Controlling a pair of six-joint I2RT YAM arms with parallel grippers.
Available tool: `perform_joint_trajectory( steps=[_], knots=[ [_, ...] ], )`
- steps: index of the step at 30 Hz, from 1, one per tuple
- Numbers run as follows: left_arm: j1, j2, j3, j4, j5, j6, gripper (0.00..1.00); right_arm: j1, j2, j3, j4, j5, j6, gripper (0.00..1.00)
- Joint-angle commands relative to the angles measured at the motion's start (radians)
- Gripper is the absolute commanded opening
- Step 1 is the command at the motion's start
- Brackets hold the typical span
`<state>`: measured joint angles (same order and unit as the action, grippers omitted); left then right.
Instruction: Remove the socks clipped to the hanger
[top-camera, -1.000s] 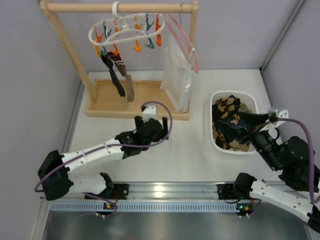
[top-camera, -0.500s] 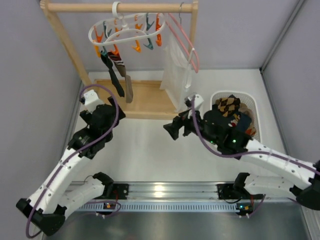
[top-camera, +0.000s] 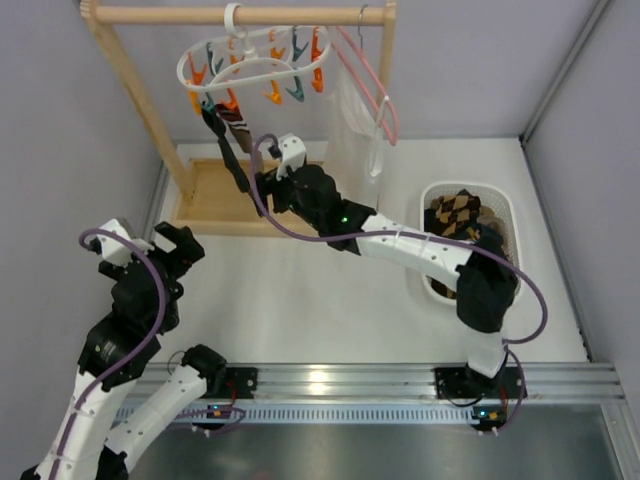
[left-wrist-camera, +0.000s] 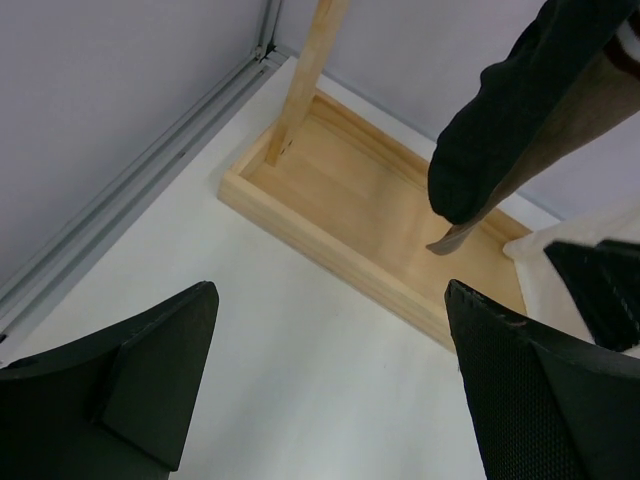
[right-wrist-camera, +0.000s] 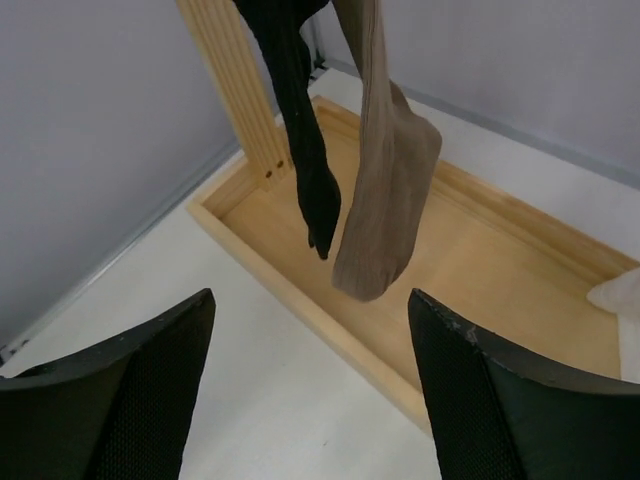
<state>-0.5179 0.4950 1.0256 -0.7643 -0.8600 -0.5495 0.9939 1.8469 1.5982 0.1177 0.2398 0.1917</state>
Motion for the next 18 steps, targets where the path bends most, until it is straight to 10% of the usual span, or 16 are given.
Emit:
perform_joint_trajectory(
  steps=[1, 18],
  knots=[
    [0.004, -0.047, -0.07, -0.018, -0.013, -0.006, 0.99, -0.024, 0.131, 0.194, -0.011, 0.026, -0.047, 0.73],
    [0.001, -0.084, -0.116, -0.015, 0.047, -0.001, 0.99, -0.086, 0.469, 0.654, -0.116, -0.02, -0.087, 0.44]
  ],
)
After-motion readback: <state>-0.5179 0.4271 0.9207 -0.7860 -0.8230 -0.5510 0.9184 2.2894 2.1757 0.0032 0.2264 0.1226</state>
